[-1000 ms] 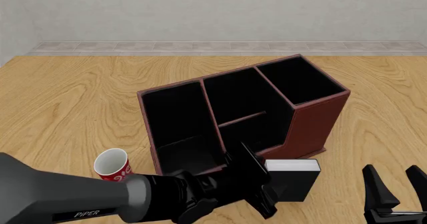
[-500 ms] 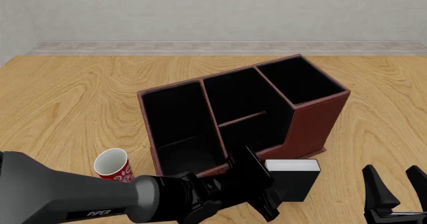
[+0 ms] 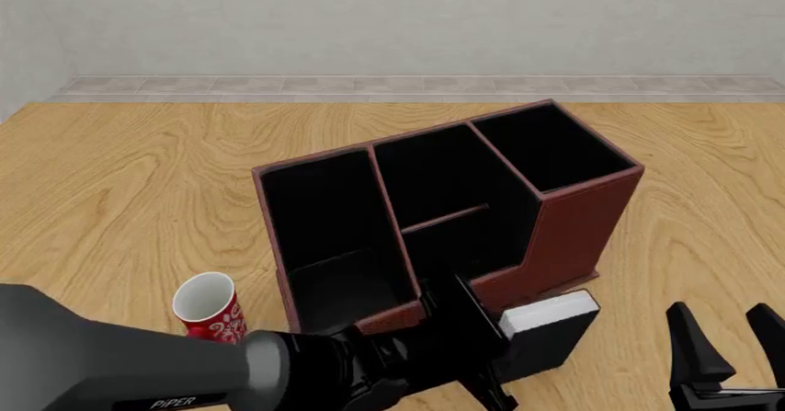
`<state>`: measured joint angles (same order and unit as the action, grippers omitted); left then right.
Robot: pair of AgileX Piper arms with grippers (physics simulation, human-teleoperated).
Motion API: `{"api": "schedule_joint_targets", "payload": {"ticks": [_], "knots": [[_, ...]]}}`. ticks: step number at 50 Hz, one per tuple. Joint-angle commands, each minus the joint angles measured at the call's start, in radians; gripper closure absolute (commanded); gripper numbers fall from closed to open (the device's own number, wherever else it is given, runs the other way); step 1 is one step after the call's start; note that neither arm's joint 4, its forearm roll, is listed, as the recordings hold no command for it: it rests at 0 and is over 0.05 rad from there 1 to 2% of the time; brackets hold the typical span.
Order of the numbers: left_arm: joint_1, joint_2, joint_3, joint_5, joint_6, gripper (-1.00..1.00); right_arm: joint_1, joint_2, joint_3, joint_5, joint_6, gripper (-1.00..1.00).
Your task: Pick up the book and place it in the back compartment of the caddy.
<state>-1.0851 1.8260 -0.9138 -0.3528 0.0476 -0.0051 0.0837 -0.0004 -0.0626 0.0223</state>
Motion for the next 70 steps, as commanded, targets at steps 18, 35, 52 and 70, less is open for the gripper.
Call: {"api": "schedule_joint_targets", "payload": {"ticks": [18, 35, 52, 70], "knots": [[-0.011, -0.065, 0.035, -0.027, 0.028, 1.00, 0.000, -0.006, 0.000, 0.007, 0.002, -1.00], [-0.002, -0.178, 0.079, -0.030, 0.030, 1.00, 0.000, -0.002, 0.000, 0.001, -0.001, -1.00], [0.045, -0.252, 0.062, 0.020, 0.056, 1.00, 0.000, -0.008, 0.000, 0.007, -0.002, -1.00], [0.058, -0.327, 0.034, 0.112, 0.005, 1.00, 0.000, -0.013, 0.000, 0.012, -0.002, -1.00]]}}
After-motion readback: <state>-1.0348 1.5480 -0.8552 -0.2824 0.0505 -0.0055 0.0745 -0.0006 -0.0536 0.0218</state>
